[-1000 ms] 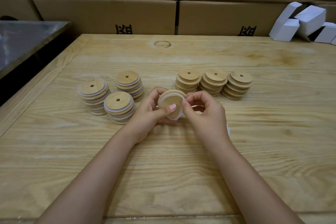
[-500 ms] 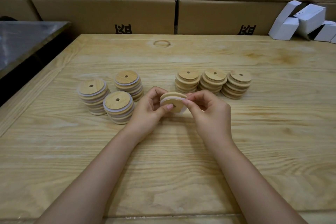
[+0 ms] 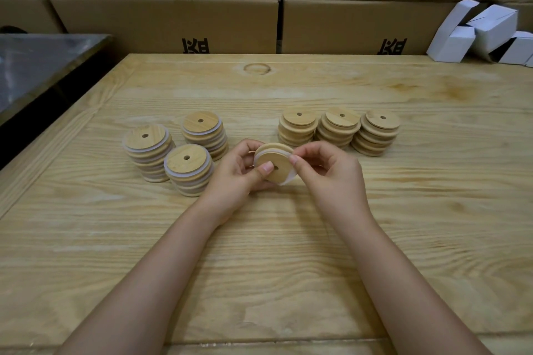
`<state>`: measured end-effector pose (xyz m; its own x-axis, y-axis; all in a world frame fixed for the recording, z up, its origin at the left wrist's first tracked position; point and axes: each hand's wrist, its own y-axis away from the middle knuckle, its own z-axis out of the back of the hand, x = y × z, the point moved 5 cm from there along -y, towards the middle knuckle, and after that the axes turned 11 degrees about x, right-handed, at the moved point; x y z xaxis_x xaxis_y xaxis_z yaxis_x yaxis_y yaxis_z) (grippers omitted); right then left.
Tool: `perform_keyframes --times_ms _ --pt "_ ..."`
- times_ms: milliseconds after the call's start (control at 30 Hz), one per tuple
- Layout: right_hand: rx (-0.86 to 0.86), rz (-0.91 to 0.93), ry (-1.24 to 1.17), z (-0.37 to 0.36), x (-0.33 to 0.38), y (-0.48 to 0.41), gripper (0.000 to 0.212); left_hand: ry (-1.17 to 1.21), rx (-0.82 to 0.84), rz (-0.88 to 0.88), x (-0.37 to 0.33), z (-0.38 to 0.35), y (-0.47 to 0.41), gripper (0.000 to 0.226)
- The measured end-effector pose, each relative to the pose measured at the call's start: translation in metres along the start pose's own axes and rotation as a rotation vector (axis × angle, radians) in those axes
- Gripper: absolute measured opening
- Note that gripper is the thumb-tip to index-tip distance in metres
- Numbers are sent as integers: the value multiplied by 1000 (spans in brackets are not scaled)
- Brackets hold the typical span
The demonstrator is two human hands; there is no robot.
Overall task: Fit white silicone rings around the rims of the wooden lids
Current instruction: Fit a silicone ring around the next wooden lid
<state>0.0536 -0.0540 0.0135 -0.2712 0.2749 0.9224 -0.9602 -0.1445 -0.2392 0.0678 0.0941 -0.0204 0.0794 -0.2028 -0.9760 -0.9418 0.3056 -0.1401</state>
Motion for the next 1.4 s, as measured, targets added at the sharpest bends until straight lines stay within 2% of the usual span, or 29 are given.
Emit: perform_keyframes --times_ms 167,267,433,667,967,1400 --pt "-87 71 198 -3 8 6 7 -36 14 5 -3 -5 1 18" --pt "-117 104 264 -2 10 7 5 24 3 11 -3 -5 1 17" --pt "-138 58 204 -1 8 7 7 18 9 10 -3 -4 1 17" --pt "-88 -15 47 0 1 5 20 82 -54 -18 -2 0 0 16" --pt "-52 -42 -55 -1 -3 2 22 156 -14 3 0 1 1 13" --pt "-95 -42 226 -6 0 7 6 215 39 26 2 -4 0 21"
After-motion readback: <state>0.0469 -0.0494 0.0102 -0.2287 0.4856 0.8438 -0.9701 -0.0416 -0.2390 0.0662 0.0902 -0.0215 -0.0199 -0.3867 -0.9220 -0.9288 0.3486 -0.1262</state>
